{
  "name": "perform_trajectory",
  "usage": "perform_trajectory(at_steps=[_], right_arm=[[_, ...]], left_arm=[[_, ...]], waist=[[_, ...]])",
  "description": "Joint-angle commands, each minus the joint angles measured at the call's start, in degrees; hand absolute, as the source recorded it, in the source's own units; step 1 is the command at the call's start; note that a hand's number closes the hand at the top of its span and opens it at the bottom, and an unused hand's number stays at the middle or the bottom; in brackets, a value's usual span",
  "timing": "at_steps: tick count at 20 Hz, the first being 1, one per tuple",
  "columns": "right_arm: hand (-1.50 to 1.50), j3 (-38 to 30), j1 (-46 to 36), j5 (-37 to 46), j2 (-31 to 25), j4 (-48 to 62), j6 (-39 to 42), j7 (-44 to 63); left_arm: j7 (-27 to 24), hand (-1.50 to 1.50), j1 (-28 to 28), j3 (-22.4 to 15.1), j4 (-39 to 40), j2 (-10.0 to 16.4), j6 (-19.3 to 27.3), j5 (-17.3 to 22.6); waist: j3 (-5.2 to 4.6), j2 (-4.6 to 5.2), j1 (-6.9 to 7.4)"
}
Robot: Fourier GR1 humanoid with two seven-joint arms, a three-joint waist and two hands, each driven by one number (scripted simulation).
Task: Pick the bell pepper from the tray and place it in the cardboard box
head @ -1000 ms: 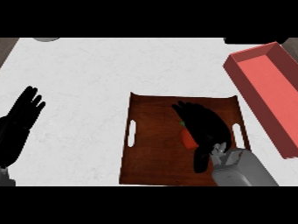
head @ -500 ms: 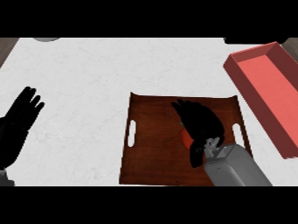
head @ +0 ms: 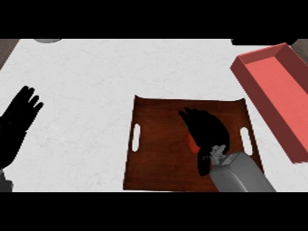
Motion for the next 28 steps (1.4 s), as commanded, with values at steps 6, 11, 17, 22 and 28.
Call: perform_trajectory(at_steps=[6, 11, 17, 22, 28], right_arm=[[-1.50, -2.02, -0.48, 3.39, 0.13, 7.35, -2.44, -5.23], [-1.50, -2.63, 0.42, 4.91, 1.74, 4.94, -1.12, -3.72], [1.50, -5.21, -0.67, 6.66, 0.42, 10.68, -5.29, -9.30], [1.50, -4.69, -4.34, 8.22, 0.18, 18.22, -12.98, -17.45], [1.50, -3.09, -2.45, 11.59, 3.08, 15.43, -12.31, -15.80]], left_arm=[[-3.84, 0.00, -0.82, -0.62, 4.32, -2.61, 0.59, -4.14], [0.83, 0.00, 0.64, -1.96, -2.59, -4.19, 1.75, -3.92], [-0.17, 0.00, 2.53, 1.41, -2.08, -2.29, -1.61, -1.94], [-0.82, 0.00, 1.02, 0.50, -0.29, -2.93, -1.71, -2.55], [0.77, 0.00, 0.49, -0.87, -2.79, -4.34, 0.41, -5.46]], waist=[[-0.01, 0.04, -0.04], [0.00, -0.04, -0.04], [0.00, -0.02, 0.06], [0.00, 0.07, 0.26], [0.00, 0.00, 0.05]])
